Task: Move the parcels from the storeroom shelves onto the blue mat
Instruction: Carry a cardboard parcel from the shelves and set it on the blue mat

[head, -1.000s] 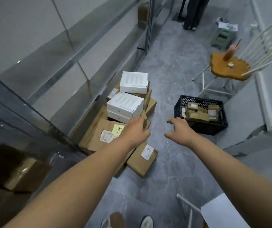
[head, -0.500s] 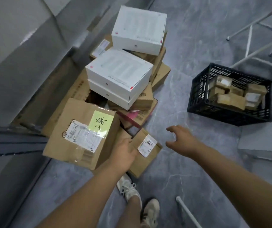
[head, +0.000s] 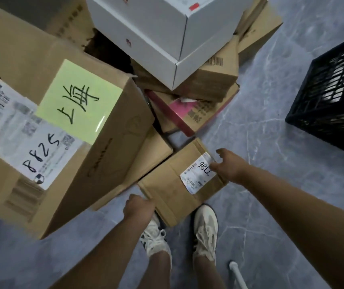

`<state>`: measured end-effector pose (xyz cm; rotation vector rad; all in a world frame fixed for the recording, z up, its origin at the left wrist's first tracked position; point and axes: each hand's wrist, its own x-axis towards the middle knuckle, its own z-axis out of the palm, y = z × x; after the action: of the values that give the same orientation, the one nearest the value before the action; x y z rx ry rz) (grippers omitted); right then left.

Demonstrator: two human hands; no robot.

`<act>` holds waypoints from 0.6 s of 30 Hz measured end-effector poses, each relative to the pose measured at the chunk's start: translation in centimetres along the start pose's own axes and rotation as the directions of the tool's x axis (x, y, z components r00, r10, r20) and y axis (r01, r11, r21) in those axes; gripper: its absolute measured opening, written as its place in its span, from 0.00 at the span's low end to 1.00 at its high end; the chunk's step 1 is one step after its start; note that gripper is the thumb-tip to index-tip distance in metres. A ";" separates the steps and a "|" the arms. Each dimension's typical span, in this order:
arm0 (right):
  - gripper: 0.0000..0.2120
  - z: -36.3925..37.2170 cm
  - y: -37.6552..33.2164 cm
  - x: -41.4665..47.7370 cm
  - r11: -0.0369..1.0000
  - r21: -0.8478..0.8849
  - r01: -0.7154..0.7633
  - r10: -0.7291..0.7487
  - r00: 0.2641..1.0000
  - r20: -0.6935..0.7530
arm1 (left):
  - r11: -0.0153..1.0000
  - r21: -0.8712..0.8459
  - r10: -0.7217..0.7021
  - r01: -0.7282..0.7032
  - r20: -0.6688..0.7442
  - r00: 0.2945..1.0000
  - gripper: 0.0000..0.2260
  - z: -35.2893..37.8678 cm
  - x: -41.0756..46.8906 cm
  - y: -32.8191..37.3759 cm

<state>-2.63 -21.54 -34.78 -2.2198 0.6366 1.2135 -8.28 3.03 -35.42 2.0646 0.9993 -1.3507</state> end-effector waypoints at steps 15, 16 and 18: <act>0.18 -8.2 0.8 -9.5 0.908 0.420 -0.017 0.030 0.999 -0.023 | 0.820 -0.559 0.111 -0.121 -0.052 0.992 0.12 -0.2 -13.1 2.4; 0.17 -10.2 0.7 -11.4 0.897 0.441 -0.018 0.032 0.999 -0.025 | 0.799 -0.580 0.146 -0.159 -0.070 0.987 0.10 -1.1 -15.3 3.2; 0.16 -14.2 0.1 -15.4 0.878 0.479 -0.011 0.034 0.999 -0.040 | 0.756 -0.608 0.210 -0.242 -0.126 0.970 0.12 -3.5 -19.8 5.0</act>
<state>-1.43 -28.44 -15.00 -1.8275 0.8780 0.8923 -7.27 -3.80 -15.88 1.6408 1.0026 -0.7068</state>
